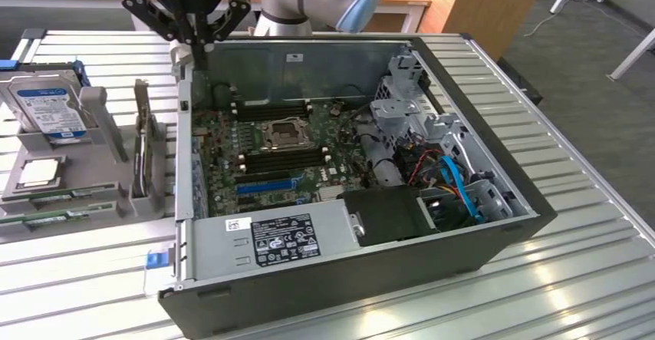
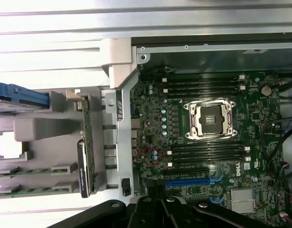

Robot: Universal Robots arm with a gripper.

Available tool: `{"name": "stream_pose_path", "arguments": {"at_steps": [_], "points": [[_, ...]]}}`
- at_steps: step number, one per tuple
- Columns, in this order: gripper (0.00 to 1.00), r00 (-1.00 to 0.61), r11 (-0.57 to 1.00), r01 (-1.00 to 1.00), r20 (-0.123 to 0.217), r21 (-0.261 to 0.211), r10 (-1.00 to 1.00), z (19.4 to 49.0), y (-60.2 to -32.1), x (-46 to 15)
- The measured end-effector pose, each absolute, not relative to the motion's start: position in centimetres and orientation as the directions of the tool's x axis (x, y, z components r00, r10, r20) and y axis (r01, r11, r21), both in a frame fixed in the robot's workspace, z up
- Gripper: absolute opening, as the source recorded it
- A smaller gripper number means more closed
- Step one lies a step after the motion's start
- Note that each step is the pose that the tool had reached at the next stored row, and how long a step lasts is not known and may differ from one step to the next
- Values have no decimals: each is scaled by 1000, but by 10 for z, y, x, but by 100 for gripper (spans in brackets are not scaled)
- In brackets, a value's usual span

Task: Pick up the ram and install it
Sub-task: 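Reach for the ram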

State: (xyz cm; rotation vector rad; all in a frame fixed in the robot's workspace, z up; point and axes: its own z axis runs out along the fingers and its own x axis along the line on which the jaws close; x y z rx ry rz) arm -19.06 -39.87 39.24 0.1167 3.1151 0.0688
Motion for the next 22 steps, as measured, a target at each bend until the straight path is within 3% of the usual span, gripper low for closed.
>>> {"name": "stream_pose_path", "arguments": {"at_steps": [22], "points": [[10,-997,996,74,-22,45,75,392,-399,-210]]}}
